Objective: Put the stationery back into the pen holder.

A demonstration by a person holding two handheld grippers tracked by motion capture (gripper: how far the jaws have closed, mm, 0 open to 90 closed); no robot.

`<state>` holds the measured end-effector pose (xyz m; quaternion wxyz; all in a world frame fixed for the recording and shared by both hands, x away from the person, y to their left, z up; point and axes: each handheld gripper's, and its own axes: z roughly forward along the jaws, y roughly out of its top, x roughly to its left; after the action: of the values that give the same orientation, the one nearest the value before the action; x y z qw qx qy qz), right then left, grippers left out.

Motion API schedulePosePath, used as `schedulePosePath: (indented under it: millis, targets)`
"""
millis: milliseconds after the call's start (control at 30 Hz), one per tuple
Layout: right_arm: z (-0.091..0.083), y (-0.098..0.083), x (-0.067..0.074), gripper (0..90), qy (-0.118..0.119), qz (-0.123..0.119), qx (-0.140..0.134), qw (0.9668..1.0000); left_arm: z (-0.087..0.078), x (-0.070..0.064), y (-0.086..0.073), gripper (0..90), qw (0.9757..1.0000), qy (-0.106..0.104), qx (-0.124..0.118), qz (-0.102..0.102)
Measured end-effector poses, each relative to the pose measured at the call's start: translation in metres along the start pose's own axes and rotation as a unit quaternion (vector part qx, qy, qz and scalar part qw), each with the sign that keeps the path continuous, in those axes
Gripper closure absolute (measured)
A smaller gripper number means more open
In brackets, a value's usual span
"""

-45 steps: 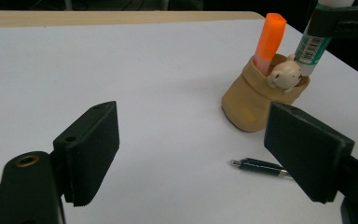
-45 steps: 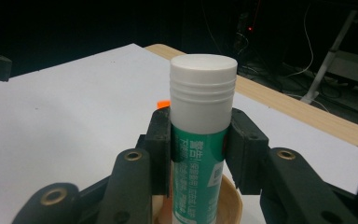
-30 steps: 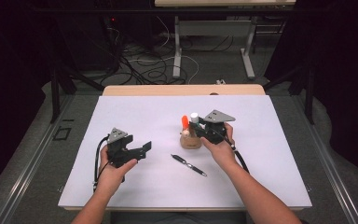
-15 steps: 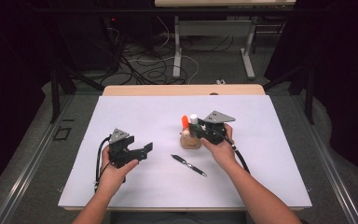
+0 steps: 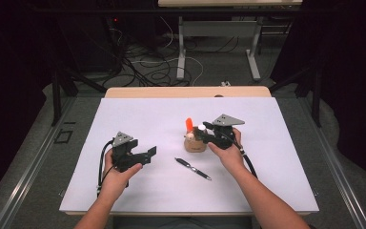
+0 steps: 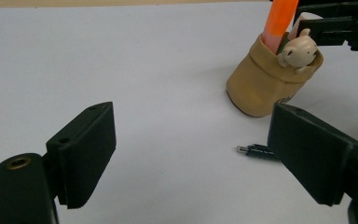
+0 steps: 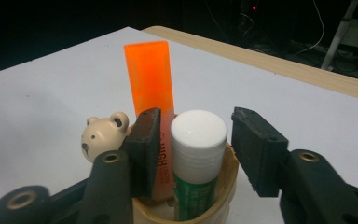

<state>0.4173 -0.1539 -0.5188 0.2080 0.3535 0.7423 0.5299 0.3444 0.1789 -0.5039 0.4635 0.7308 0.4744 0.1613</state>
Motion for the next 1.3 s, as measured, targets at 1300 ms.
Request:
schedulePosePath:
  millis: [1300]
  targets:
    - [-0.044, 0.04, 0.045, 15.8, -0.011, -0.082, 0.111, 0.9904, -0.006, 0.001, 0.007, 15.9, 0.9998, 0.005, 0.005, 0.017]
